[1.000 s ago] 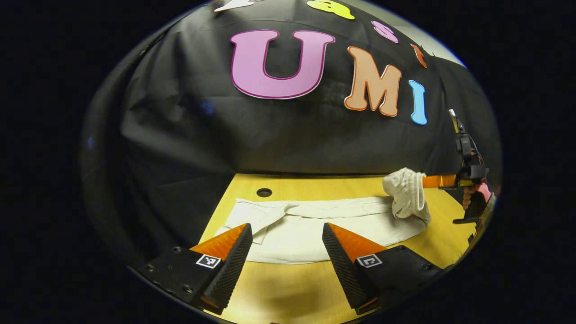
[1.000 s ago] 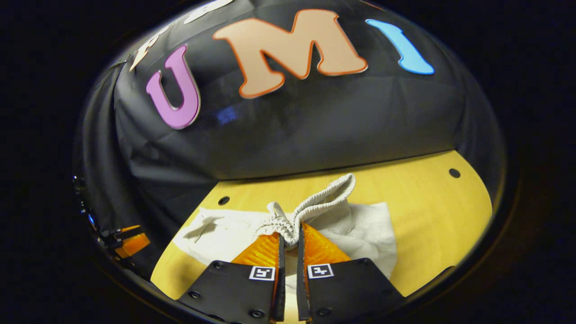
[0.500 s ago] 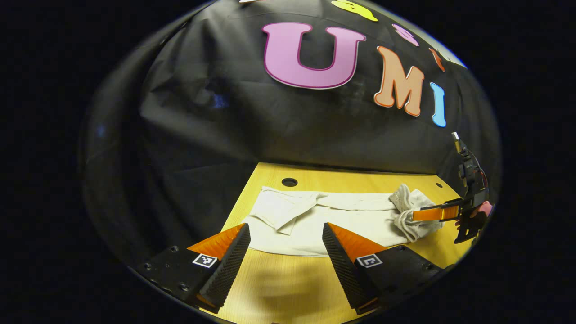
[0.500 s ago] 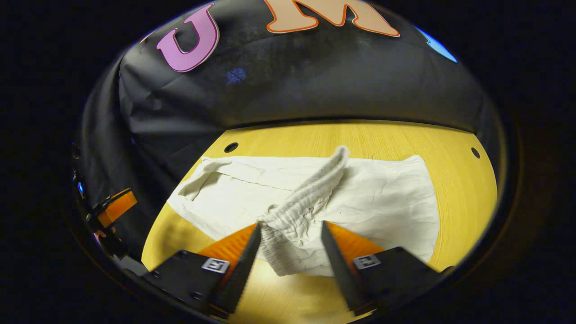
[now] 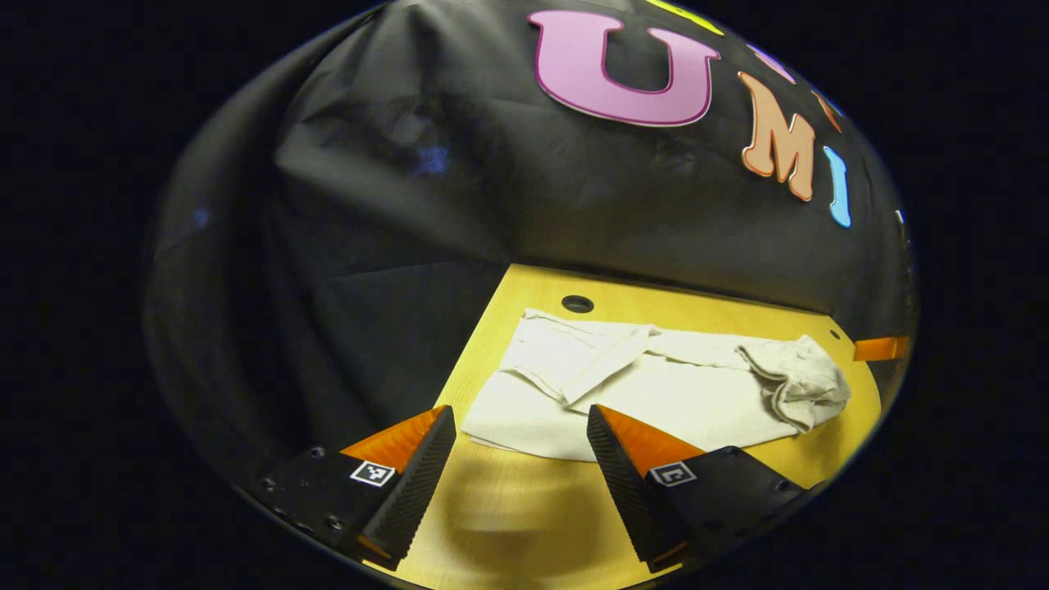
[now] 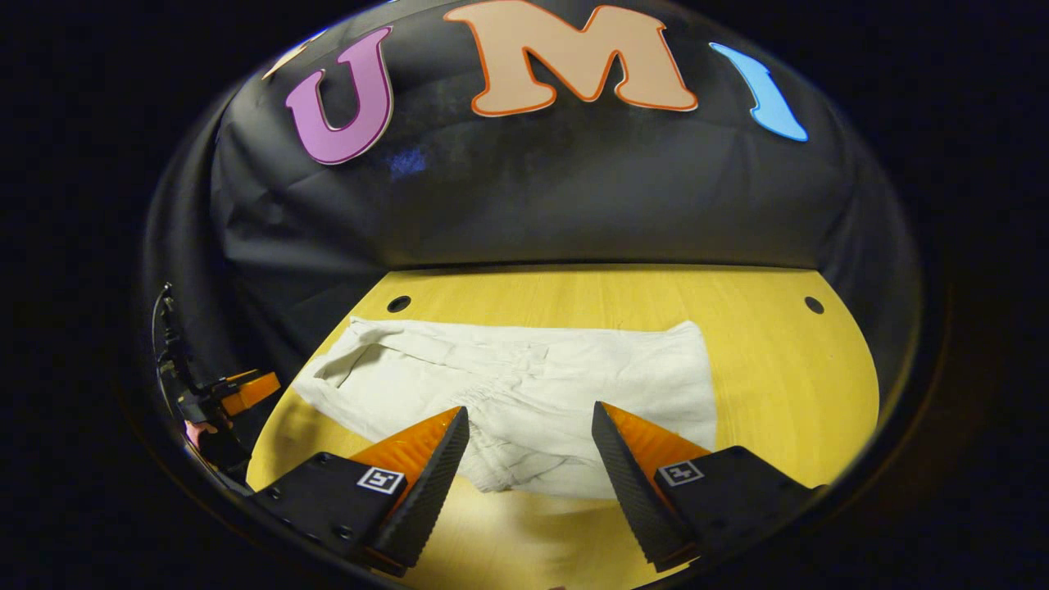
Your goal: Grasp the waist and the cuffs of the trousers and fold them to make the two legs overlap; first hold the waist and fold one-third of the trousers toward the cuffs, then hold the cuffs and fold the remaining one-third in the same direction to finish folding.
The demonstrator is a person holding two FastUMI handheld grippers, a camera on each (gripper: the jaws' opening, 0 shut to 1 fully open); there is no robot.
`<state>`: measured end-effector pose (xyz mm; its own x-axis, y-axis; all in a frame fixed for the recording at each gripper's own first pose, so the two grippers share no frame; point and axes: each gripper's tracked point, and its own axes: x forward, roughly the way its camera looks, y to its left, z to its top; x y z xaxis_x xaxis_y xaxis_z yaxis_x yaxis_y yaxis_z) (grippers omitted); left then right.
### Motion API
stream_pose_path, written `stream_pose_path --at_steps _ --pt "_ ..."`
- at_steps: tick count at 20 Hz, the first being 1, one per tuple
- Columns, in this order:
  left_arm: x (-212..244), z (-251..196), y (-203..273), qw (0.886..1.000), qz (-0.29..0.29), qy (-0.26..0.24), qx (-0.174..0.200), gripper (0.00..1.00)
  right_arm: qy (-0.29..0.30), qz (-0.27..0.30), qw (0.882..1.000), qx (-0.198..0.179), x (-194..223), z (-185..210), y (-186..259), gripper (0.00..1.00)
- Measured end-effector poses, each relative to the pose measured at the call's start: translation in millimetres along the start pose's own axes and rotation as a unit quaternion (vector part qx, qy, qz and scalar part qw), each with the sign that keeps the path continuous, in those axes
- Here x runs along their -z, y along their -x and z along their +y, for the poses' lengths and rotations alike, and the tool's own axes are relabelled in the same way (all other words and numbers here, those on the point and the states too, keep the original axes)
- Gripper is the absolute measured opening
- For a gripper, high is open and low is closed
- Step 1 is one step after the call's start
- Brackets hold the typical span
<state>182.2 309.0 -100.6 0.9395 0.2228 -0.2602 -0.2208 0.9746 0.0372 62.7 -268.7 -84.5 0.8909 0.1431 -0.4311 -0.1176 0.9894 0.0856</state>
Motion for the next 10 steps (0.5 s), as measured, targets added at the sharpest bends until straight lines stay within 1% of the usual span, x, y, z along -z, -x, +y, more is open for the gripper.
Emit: stream_pose_path --at_steps 1,2,4,6,10 --pt "6 4 -8 1.0 0.009 -0.001 -0.002 0.96 -0.002 -0.004 1.0 0.006 -2 -6 9 0.92" --pt "13 8 -14 1.0 0.016 -0.004 -0.003 0.96 -0.005 -0.008 1.0 0.012 -3 -11 18 0.96" --pt "21 10 -25 1.0 0.027 -0.01 -0.005 0.97 -0.012 -0.013 0.999 0.03 -5 -27 38 0.96" --pt "28 11 -31 0.999 0.035 -0.014 -0.006 0.96 -0.018 -0.008 0.999 0.049 1 -43 57 0.96" --pt "39 8 -39 0.999 0.05 -0.008 0.003 0.96 -0.027 -0.008 0.995 0.092 2 -76 88 0.96"
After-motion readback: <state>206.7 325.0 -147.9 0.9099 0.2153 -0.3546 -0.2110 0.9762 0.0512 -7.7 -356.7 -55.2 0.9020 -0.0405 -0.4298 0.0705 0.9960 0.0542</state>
